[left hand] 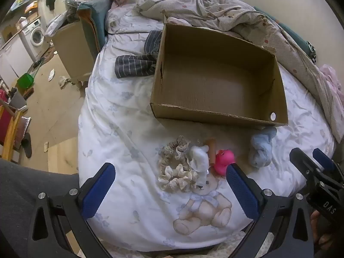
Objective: Organize soft objects
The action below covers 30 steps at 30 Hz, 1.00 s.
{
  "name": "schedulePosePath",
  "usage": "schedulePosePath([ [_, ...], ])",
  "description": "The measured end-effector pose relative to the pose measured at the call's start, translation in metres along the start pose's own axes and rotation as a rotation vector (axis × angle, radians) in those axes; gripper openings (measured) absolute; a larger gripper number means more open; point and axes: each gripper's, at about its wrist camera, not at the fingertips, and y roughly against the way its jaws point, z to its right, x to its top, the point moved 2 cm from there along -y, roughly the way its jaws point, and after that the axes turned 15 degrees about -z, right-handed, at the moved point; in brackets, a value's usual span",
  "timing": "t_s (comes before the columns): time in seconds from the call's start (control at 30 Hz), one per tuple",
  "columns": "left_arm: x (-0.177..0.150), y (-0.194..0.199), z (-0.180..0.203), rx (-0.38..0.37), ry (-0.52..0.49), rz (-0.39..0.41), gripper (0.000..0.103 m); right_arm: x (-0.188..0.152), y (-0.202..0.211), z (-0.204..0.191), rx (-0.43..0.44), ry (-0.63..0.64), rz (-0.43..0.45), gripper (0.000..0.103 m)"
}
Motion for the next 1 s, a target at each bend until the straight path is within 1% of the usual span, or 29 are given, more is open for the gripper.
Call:
schedulePosePath([
  [1.0, -0.0014, -0.0024, 0.0007, 0.009, -0.001, -0.007, 0.103, -0.0002, -0.0004, 0.0005, 0.006, -0.003, 0.004, 0.103],
])
